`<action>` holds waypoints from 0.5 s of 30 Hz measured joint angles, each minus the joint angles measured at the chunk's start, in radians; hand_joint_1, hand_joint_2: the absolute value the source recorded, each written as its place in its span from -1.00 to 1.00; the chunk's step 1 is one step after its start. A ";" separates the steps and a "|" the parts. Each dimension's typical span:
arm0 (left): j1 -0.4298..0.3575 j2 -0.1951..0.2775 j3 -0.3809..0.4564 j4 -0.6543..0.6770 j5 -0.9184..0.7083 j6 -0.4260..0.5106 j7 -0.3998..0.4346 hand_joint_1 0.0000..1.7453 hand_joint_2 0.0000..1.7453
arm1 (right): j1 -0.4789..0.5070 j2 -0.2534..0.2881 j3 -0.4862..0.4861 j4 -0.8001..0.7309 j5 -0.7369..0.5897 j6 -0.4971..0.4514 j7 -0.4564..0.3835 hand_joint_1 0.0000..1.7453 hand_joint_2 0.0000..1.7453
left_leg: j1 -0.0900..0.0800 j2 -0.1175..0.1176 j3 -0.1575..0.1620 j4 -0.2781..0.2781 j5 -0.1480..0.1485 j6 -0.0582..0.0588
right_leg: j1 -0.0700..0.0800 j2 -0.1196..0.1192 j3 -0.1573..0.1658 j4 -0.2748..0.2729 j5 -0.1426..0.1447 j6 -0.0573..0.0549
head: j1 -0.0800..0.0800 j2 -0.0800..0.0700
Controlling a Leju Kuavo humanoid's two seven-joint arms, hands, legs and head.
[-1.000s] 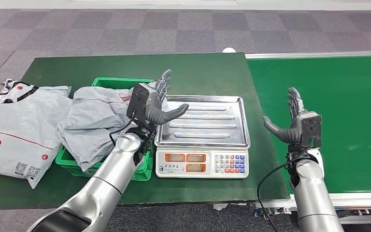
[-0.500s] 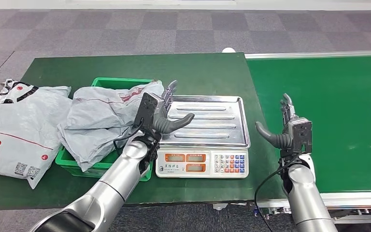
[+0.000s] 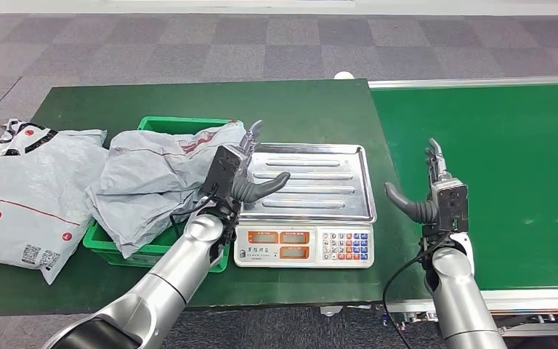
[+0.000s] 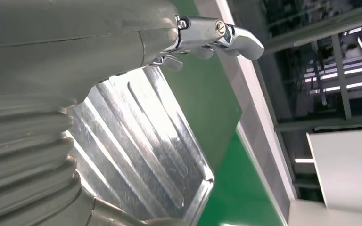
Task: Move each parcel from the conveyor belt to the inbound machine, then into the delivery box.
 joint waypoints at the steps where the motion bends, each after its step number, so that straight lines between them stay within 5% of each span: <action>1: 0.000 0.001 -0.003 0.000 -0.005 0.013 -0.003 -1.00 1.00 | -0.004 0.000 0.000 0.002 0.001 0.001 -0.004 -1.00 1.00 | 0.000 0.000 0.000 0.000 0.000 0.000 | 0.000 0.000 0.000 0.000 0.000 0.000 | 0.000 0.000; 15: 0.107 0.017 -0.004 -0.149 0.089 0.155 -0.104 -1.00 1.00 | -0.099 0.000 0.038 0.048 -0.021 -0.004 -0.021 -1.00 1.00 | 0.000 -0.001 0.000 0.000 0.000 0.000 | 0.000 -0.001 0.000 0.000 0.000 0.000 | 0.000 0.000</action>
